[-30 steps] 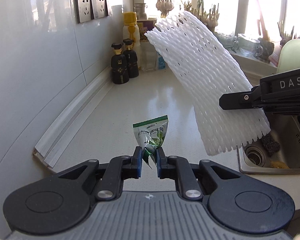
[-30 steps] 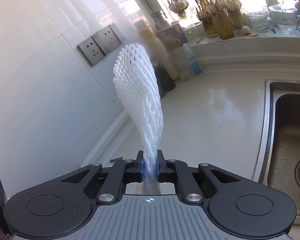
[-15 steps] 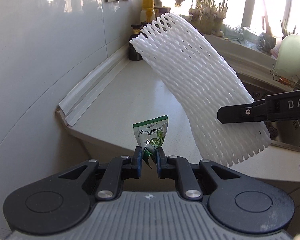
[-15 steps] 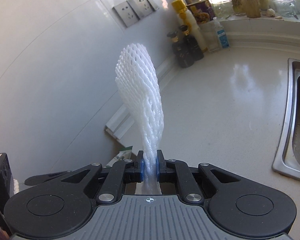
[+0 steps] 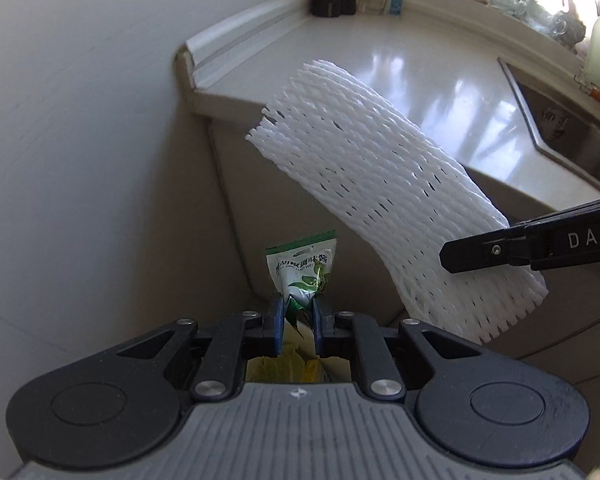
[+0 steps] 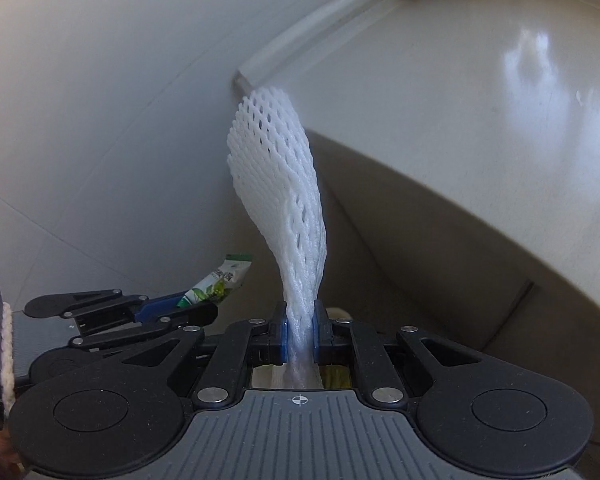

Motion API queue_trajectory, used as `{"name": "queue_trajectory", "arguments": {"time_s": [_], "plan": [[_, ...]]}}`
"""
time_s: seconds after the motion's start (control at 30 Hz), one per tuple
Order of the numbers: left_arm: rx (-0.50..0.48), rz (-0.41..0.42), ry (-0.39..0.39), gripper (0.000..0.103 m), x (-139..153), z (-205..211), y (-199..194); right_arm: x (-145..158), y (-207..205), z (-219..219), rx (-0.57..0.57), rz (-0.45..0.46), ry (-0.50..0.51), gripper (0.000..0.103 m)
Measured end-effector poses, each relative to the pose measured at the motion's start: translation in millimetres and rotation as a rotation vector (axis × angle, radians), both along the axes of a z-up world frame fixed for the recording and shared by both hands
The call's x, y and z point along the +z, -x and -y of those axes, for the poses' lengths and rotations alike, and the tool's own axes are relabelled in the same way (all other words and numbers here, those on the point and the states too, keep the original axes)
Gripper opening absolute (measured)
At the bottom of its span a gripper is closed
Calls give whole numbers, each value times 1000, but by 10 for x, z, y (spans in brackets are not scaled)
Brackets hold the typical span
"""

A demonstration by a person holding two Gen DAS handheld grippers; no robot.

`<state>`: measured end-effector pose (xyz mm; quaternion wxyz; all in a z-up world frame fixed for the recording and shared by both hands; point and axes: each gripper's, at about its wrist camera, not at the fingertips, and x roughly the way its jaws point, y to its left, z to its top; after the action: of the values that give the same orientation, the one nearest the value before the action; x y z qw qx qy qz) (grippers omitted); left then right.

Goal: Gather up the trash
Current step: 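Lift the sachet and foam net and carry both down over the bin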

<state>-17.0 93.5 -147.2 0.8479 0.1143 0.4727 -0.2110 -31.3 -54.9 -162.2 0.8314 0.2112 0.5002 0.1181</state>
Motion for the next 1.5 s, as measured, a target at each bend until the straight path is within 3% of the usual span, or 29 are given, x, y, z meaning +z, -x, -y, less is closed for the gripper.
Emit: {"name": "queue_trajectory", "arguments": {"time_s": [0.27,0.67,0.87,1.17,1.5], "plan": [[65,-97,-68,13,-595,-225,109,-648,90,-357,27,-162,21,10],[113,-254,-110,13,-1227,-249,11,-1587,164,-629,-19,-565,-12,11],[138,-317,-123,13,-1538,-256,-78,-1876,25,-597,-30,-683,7,11],[158,-372,-166,13,-1856,-50,-230,-2164,-213,-753,-2,-752,81,11],[189,-425,-187,14,-2121,-113,-201,-2331,-409,-875,25,-761,165,11]]}}
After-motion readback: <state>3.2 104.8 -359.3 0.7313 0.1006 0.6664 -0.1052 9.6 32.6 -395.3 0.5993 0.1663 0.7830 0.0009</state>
